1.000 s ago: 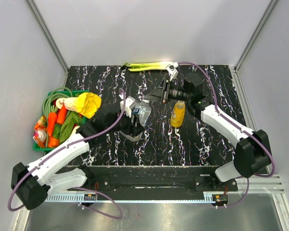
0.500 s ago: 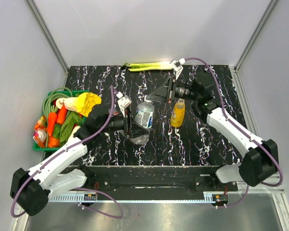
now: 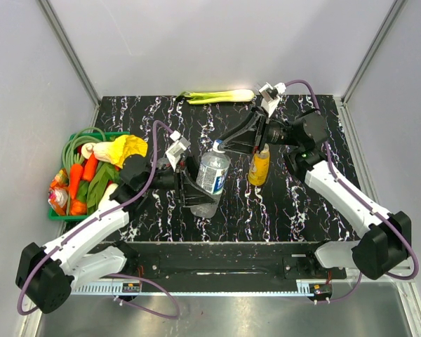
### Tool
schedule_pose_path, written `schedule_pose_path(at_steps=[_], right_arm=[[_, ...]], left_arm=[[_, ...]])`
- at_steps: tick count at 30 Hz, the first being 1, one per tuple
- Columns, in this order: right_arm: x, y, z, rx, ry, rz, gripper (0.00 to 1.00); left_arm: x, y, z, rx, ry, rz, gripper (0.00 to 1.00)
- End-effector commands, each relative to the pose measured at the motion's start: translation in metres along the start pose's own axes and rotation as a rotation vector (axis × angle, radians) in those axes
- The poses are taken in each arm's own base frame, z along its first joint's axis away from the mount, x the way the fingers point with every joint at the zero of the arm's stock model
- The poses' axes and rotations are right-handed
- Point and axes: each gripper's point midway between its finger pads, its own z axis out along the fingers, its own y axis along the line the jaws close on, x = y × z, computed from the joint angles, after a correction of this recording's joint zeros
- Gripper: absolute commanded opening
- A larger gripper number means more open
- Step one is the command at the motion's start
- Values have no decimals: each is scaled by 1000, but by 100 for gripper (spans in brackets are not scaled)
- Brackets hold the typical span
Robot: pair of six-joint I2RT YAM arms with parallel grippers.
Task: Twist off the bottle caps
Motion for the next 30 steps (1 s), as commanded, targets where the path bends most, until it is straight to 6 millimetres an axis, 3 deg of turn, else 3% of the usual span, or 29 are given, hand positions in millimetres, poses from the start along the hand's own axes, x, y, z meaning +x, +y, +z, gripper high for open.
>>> schedule_pose_path(at_steps=[1,5,7,12,15,22,30], right_arm=[[-9,18,-2,-68,-29,-101,0],[-11,19,-2,-64,-32,-99,2],[-12,19,-2,-58,-39,-102,11],[-20,21,-3,-43,-72,-118,75],[-24,19,-4,-23,-93,-124,99],[-32,18,-7,5,-122,-130,100],[-34,-7,-12,155,-153,-113,100]], left_arm=[[-24,-51,-3,179,-36,239,3],[-23,-46,-2,162,-34,227,3],[-22,-41,-2,145,-33,223,3],[-19,-30,-1,88,-13,206,3],[-17,-25,-1,66,1,199,4],[-11,-4,-3,-40,41,193,5],[-8,37,-16,-306,63,192,6]])
